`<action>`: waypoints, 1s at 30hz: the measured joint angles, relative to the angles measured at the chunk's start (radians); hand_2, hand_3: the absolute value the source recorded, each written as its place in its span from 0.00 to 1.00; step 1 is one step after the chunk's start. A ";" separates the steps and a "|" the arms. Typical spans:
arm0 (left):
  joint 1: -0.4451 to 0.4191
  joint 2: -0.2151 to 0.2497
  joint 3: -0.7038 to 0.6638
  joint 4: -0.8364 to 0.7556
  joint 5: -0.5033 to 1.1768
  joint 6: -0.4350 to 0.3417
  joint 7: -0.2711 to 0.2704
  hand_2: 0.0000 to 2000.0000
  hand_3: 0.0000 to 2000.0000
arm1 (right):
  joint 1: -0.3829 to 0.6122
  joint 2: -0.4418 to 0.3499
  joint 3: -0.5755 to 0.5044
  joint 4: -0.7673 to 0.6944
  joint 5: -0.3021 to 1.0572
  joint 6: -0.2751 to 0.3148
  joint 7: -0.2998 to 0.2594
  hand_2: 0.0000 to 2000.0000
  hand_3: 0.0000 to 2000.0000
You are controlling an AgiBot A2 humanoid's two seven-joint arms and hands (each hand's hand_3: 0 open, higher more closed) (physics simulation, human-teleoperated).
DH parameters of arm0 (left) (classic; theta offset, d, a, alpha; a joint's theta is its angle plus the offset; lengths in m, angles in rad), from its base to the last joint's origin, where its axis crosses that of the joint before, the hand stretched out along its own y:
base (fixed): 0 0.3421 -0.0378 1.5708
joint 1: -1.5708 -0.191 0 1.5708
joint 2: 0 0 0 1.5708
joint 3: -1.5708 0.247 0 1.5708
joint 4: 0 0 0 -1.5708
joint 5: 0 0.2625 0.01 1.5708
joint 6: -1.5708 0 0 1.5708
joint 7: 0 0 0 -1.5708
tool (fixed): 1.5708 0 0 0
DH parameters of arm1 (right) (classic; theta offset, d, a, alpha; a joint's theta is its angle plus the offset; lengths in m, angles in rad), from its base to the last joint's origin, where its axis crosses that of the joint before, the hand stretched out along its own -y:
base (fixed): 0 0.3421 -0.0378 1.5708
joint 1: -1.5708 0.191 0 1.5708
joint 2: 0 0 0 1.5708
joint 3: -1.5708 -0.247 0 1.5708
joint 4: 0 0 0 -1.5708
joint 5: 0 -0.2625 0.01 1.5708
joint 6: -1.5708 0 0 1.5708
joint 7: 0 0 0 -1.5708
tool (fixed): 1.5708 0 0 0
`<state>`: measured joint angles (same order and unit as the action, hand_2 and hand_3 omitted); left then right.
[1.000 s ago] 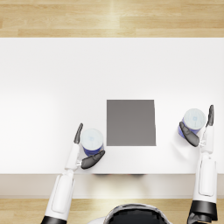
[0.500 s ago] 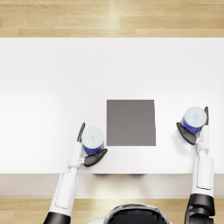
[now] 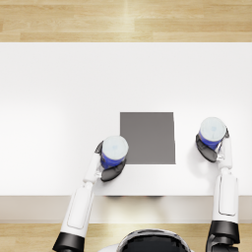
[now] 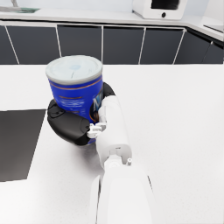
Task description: Pick up the blue can on the left and place it in the middle, then pick up the blue can on the right and place it on top of the can in the middle
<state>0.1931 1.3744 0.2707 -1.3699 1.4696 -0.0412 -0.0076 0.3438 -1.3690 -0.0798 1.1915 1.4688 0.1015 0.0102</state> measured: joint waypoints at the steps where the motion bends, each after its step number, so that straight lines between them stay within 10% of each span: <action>1: 0.023 0.014 0.006 0.003 0.000 -0.001 0.001 1.00 0.76 | -0.009 -0.001 0.012 0.045 0.000 -0.002 0.001 1.00 0.76; 12: 0.302 0.162 0.085 0.300 -0.076 -0.005 0.004 1.00 0.76 | 0.000 -0.021 0.124 0.345 0.000 0.013 0.007 1.00 0.76; 26: 0.470 0.177 0.284 0.624 -0.157 -0.008 -0.014 1.00 0.76 | 0.116 -0.068 0.202 0.423 0.000 0.019 0.005 1.00 0.76; 27: 0.471 0.178 0.279 0.626 -0.158 -0.015 -0.014 0.32 0.60 | 0.119 -0.070 0.208 0.423 0.000 0.019 0.004 1.00 0.76; 28: 0.471 0.178 0.274 0.626 -0.159 -0.022 -0.013 0.00 0.43 | 0.122 -0.073 0.213 0.424 0.000 0.019 0.003 1.00 0.76; 30: 0.466 0.176 0.268 0.621 -0.160 -0.030 -0.012 0.00 0.11 | 0.134 -0.080 0.227 0.423 0.000 0.020 0.003 1.00 0.76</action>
<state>0.6593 1.5505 0.5383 -0.7493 1.3091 -0.0709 -0.0196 0.4782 -1.4486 0.1468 1.6140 1.4686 0.1220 0.0131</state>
